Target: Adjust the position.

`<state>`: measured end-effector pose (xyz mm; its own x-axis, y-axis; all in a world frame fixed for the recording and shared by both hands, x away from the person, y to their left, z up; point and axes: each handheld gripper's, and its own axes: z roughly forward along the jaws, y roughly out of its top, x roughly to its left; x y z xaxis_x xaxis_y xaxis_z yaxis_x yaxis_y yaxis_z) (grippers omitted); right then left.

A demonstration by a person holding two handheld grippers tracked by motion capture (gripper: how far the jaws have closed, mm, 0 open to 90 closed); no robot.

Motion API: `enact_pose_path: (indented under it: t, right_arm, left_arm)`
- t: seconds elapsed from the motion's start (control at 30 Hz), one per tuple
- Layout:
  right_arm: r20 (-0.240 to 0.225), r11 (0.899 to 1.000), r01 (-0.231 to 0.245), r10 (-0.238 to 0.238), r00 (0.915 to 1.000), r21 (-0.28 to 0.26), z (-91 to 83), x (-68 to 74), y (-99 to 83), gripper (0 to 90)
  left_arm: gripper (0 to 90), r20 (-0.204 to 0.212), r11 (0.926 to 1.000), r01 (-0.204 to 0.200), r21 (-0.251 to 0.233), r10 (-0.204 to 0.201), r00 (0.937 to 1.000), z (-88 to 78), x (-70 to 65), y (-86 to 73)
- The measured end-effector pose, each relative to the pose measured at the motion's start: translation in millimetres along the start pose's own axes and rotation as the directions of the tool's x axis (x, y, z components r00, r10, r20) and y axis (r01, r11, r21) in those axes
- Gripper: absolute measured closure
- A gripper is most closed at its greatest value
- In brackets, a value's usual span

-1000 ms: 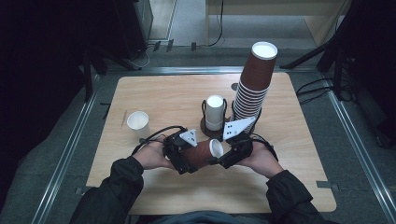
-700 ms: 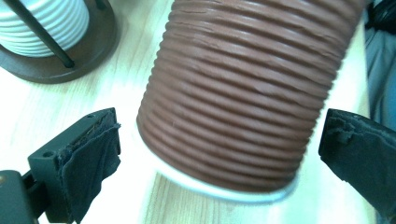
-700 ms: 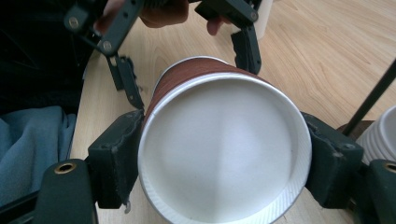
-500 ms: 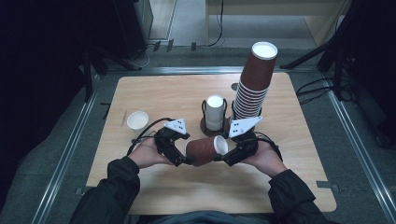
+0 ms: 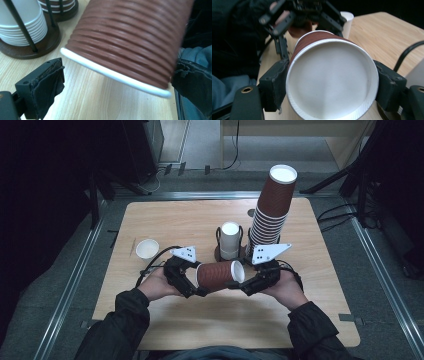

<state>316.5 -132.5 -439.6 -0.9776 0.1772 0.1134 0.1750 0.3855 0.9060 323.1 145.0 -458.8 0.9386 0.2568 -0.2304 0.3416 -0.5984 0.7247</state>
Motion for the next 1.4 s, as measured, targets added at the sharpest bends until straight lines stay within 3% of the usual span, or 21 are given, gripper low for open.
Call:
enact_pose_path:
  t: [0.23,0.47,0.6,0.83,1.07,1.23,1.4]
  right_arm:
    - [-0.039,0.996,-0.037,0.034,0.9987,-0.08,2.5,2.1,3.7,23.3]
    - [-0.068,0.99,-0.072,0.064,0.9957,-0.123,8.0,1.7,2.9,23.4]
    - [-0.072,0.99,-0.075,0.067,0.9952,-0.121,8.3,1.0,2.1,23.5]
    - [-0.089,0.992,-0.1,0.093,0.9917,-0.077,10.4,-1.8,-1.1,18.9]
    - [-0.051,0.997,-0.075,0.076,0.9958,0.021,11.6,-2.6,-4.1,15.7]
    - [-0.015,0.993,-0.063,0.065,0.9978,0.1,16.4,-4.8,-8.7,15.7]
    - [0.013,0.986,-0.048,0.046,0.9988,0.162,20.4,-5.8,-12.4,15.8]
  left_arm:
    - [0.0,0.011,0.9996,-0.017,-0.022,0.018,0.9998,1.4,-3.4,2.5]
    - [3.6,0.018,0.9963,-0.025,-0.082,0.027,0.9995,-4.5,-5.2,3.8]
    - [5.9,0.023,0.9975,-0.031,-0.063,0.032,0.9992,-5.1,-4.8,4.1]
    - [6.9,0.025,0.9993,-0.031,-0.022,0.031,0.9992,-4.7,-3.4,4.4]
    - [6.9,-0.014,0.9995,-0.031,-0.001,0.031,0.9994,-18.1,-0.9,4.8]
    - [6.8,-0.056,0.9968,-0.039,0.07,0.043,0.9975,-21.0,-1.1,7.3]
    - [6.8,-0.093,0.9837,-0.056,0.171,0.072,0.9931,-16.9,-0.6,8.2]
